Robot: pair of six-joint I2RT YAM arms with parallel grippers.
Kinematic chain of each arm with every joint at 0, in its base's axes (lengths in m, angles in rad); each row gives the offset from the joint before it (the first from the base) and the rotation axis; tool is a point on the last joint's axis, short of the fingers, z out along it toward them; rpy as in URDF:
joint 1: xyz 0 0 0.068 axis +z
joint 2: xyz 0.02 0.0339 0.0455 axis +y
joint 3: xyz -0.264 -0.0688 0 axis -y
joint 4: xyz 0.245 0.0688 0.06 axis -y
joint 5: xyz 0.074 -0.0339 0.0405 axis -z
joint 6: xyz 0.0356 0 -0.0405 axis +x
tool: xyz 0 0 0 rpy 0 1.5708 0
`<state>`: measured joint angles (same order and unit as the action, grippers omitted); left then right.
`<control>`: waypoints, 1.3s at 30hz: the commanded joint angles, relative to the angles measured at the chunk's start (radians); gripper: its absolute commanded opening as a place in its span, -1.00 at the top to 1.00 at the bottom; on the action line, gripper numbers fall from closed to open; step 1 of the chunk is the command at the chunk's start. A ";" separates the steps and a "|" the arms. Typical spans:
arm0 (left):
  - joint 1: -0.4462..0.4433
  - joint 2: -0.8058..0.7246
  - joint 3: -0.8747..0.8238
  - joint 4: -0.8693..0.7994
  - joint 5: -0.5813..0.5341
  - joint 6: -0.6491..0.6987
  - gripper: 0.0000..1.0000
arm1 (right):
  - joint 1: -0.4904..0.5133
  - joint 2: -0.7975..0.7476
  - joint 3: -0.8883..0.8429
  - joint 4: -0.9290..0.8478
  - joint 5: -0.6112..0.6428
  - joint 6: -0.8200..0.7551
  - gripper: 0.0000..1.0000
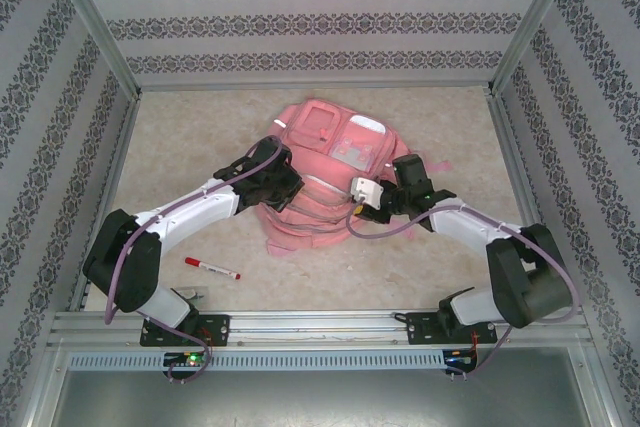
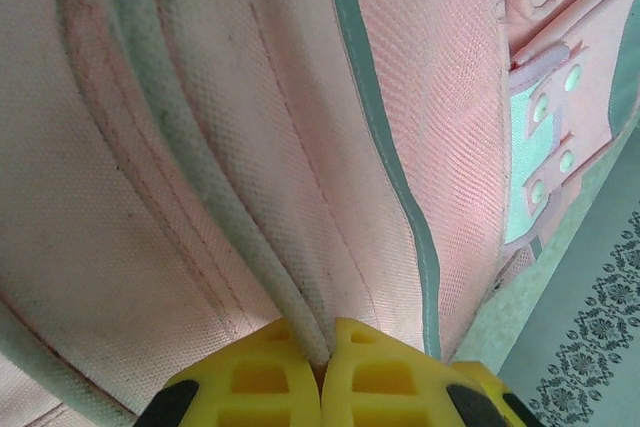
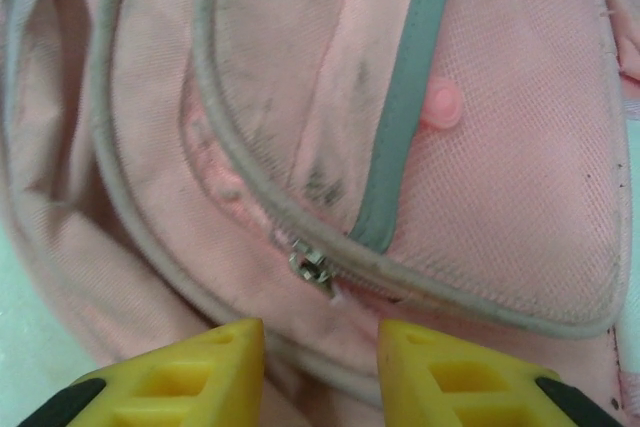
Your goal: Pack the student bag
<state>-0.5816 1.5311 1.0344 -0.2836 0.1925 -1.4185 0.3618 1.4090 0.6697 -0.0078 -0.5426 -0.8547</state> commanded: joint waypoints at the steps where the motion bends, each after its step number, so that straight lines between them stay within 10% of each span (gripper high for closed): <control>1: -0.015 -0.040 0.018 0.037 0.077 -0.150 1.00 | -0.004 0.025 0.031 0.034 -0.006 0.031 0.28; 6: -0.017 -0.043 0.015 0.058 0.100 -0.167 1.00 | 0.015 0.046 0.041 0.022 0.032 0.013 0.30; 14: -0.017 -0.059 0.000 0.064 0.071 -0.180 1.00 | 0.051 -0.004 0.035 -0.010 0.026 0.076 1.00; 24: -0.017 -0.058 -0.024 0.094 0.062 -0.212 1.00 | 0.082 -0.143 -0.031 -0.133 -0.056 0.139 1.00; 29: -0.017 -0.064 -0.020 0.092 0.069 -0.209 1.00 | 0.026 -0.160 -0.054 -0.095 0.023 0.107 0.36; 39: -0.018 -0.093 -0.029 0.094 0.093 -0.225 1.00 | -0.006 0.030 0.070 -0.118 0.039 0.071 0.04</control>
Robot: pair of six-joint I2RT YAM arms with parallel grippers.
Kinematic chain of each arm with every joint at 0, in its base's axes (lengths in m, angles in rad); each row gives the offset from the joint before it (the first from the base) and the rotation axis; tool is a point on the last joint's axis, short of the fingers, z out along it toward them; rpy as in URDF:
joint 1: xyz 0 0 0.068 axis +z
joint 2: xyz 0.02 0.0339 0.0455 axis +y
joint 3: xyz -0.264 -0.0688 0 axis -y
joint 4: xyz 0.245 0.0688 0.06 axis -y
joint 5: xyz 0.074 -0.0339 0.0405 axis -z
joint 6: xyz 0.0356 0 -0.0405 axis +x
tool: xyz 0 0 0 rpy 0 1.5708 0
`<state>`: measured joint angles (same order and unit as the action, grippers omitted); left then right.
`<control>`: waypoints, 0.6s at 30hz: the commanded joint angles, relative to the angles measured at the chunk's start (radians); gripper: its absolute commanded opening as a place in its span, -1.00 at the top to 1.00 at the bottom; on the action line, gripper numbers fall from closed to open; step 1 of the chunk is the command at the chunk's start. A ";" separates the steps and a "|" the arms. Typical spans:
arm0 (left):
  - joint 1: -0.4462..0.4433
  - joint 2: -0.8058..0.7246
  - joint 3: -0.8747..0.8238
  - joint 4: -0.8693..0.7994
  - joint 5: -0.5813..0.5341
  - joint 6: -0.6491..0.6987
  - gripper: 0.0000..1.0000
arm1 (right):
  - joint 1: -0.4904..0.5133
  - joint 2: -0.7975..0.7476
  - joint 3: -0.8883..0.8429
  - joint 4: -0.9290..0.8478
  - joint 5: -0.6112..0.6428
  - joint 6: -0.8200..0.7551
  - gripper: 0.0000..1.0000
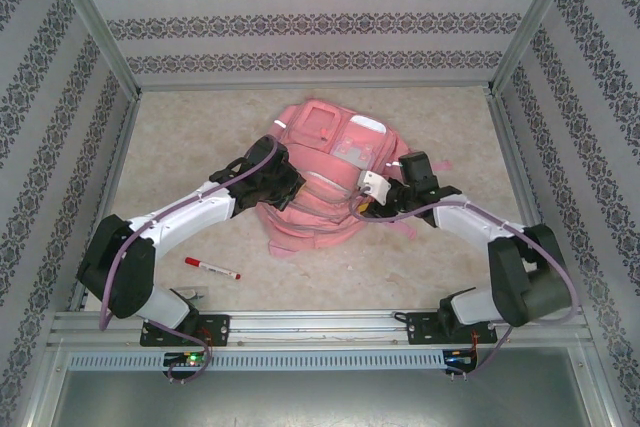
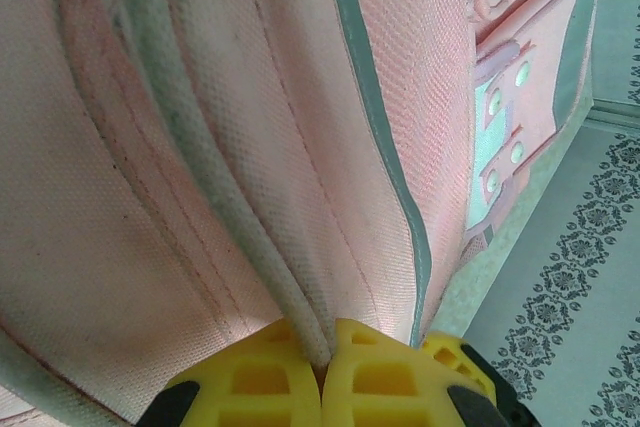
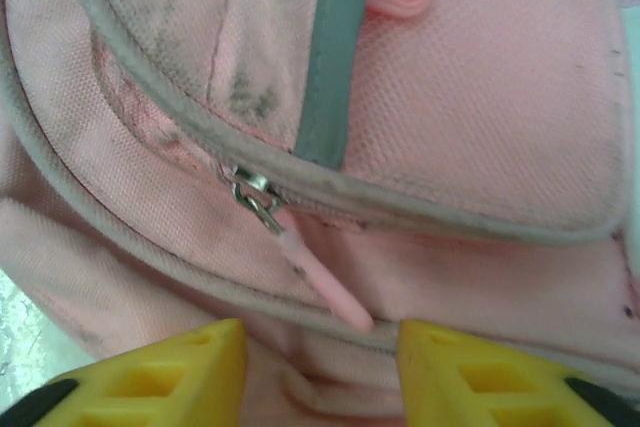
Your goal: Pack the student bag
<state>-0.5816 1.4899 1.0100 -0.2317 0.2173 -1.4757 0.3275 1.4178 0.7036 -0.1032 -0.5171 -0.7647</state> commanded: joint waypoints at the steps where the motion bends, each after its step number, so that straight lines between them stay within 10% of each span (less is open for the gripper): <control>1: -0.018 -0.054 -0.008 0.048 0.071 -0.171 1.00 | 0.031 0.019 0.035 -0.022 0.018 -0.022 0.00; 11: -0.021 -0.047 -0.020 0.070 0.084 -0.177 1.00 | 0.041 -0.028 0.022 -0.105 -0.133 -0.165 -0.04; 18: -0.024 -0.051 -0.029 0.070 0.079 -0.180 1.00 | 0.044 0.004 0.072 -0.180 -0.133 -0.176 0.55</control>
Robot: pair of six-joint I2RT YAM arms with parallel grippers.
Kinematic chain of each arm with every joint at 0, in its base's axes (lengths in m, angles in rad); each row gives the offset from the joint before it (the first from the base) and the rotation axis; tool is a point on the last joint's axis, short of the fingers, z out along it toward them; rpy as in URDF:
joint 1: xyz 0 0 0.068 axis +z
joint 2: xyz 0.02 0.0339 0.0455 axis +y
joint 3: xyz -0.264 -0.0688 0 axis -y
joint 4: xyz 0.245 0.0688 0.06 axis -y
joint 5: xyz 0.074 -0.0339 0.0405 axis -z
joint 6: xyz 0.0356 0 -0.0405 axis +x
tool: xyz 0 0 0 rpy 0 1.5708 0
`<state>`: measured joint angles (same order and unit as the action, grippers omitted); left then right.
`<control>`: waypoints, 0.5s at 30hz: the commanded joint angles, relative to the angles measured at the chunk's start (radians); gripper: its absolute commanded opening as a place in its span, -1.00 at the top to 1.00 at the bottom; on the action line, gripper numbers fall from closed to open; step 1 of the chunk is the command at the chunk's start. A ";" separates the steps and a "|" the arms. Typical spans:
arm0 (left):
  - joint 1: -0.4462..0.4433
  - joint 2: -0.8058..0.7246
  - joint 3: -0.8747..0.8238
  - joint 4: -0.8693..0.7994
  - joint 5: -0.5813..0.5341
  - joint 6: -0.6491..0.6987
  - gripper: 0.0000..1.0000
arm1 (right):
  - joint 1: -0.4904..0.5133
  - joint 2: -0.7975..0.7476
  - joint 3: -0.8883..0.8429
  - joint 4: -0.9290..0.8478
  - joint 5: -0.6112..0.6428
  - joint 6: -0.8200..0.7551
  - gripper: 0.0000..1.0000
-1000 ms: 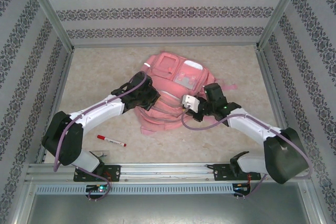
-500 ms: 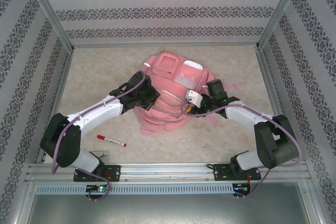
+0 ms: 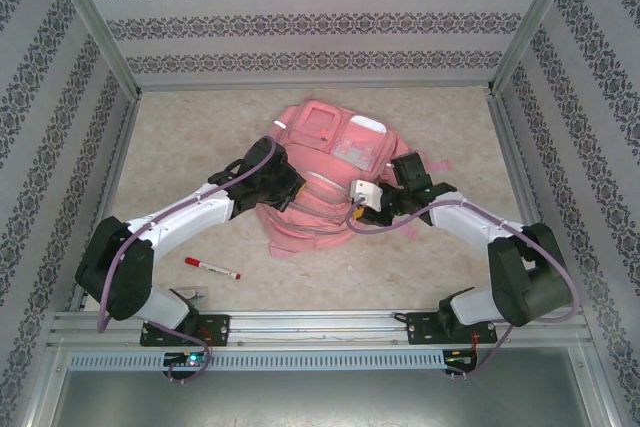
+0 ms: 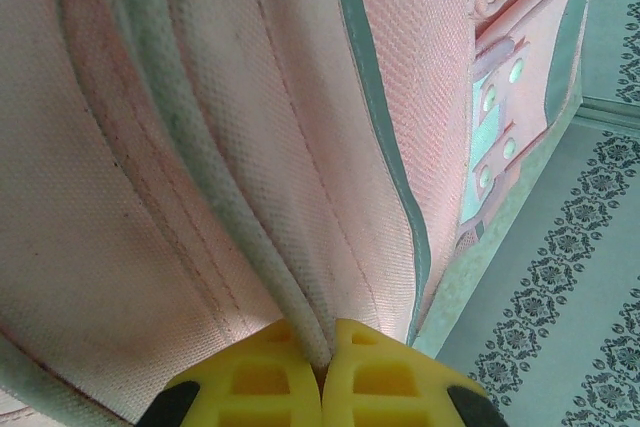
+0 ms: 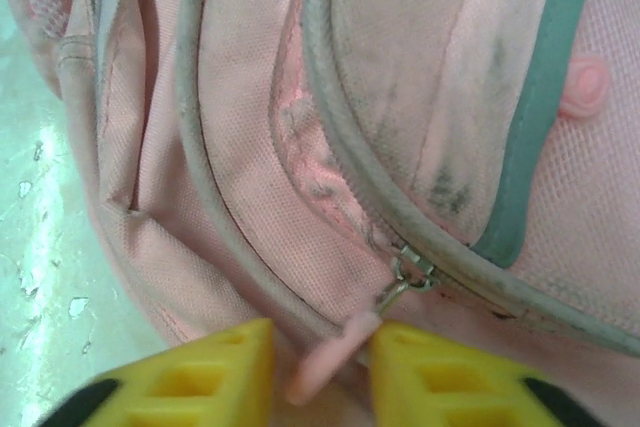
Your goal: Pack the student bag
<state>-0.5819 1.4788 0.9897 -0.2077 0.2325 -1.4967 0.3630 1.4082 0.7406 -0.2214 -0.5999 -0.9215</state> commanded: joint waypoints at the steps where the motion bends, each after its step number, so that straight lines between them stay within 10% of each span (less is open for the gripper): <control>1: -0.024 -0.043 -0.010 0.046 0.060 -0.158 1.00 | 0.008 0.010 0.037 -0.062 -0.052 -0.006 0.60; 15: -0.025 -0.035 -0.023 0.060 0.044 -0.176 1.00 | 0.089 -0.104 0.022 -0.070 -0.014 0.374 1.00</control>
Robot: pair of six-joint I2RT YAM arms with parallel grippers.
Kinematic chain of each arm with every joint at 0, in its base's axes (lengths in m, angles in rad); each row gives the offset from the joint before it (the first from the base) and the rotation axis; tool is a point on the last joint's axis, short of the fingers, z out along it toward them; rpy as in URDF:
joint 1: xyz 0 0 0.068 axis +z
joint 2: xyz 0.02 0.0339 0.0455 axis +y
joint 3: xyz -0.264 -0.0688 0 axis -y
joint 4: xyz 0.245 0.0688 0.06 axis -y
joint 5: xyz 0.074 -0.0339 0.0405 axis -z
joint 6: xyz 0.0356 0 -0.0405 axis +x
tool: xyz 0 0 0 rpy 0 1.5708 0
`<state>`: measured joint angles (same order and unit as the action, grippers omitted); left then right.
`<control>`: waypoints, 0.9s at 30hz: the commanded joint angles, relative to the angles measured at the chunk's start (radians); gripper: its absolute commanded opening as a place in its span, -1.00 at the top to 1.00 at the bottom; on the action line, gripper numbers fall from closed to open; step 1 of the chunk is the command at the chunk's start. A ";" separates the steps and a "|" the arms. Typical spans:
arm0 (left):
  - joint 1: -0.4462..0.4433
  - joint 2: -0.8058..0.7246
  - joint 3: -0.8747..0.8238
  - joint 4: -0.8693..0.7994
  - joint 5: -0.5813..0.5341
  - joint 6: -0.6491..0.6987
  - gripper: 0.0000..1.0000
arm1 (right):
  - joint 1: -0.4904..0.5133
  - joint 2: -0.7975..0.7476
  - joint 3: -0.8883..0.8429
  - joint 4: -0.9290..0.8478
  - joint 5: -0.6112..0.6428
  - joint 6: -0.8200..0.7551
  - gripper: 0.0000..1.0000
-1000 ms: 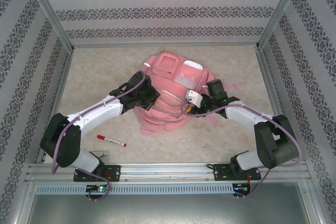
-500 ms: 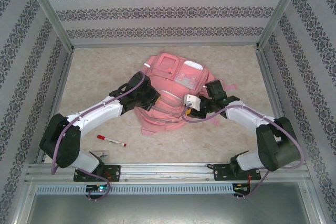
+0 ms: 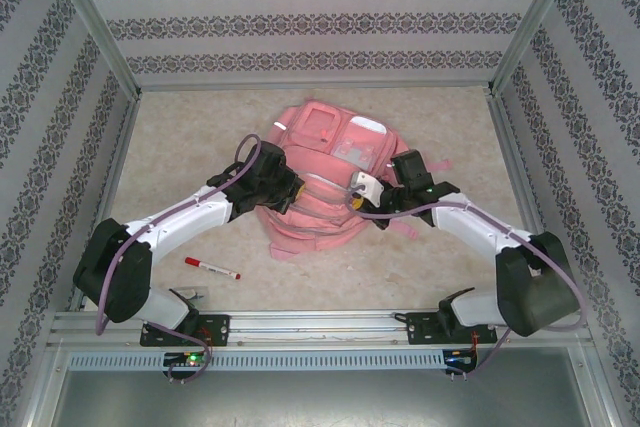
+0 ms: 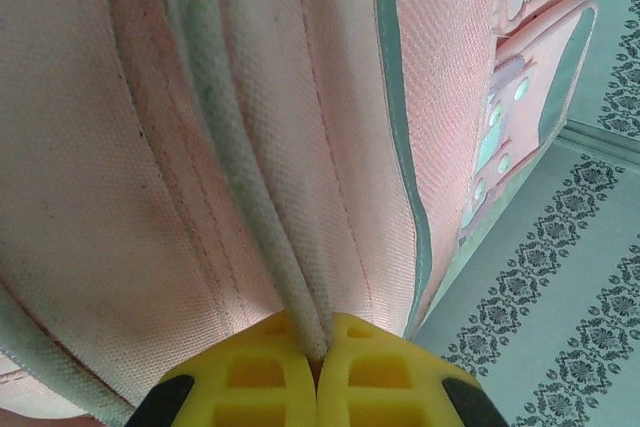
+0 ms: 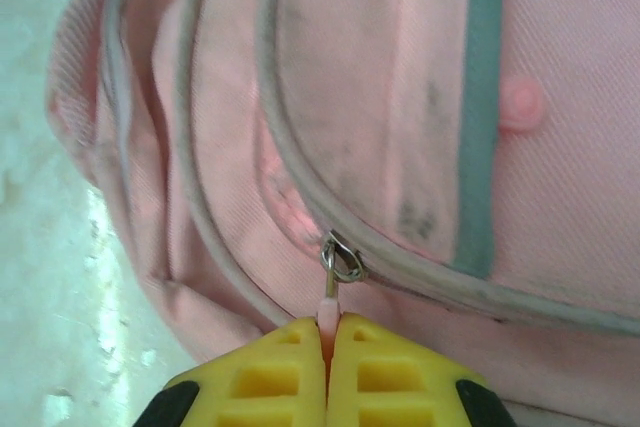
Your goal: Pack the student bag
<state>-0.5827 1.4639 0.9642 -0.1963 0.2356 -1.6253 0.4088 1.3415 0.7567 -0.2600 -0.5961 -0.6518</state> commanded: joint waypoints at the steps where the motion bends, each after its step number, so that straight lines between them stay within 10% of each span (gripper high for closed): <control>1: -0.026 -0.017 0.006 0.053 0.045 -0.048 1.00 | 0.060 -0.047 0.000 -0.017 -0.020 0.133 1.00; 14: -0.061 0.029 0.027 0.069 0.044 -0.057 1.00 | 0.375 0.010 -0.115 0.548 0.326 0.823 1.00; 18: -0.068 0.039 0.016 0.082 0.042 -0.064 1.00 | 0.420 0.074 -0.096 0.628 0.343 0.965 0.74; 27: -0.066 0.022 -0.034 0.092 0.034 -0.060 1.00 | 0.338 -0.172 -0.164 0.296 -0.067 0.250 0.15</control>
<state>-0.6273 1.4952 0.9428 -0.1696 0.2184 -1.6623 0.7776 1.2610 0.5972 0.1608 -0.4747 -0.0628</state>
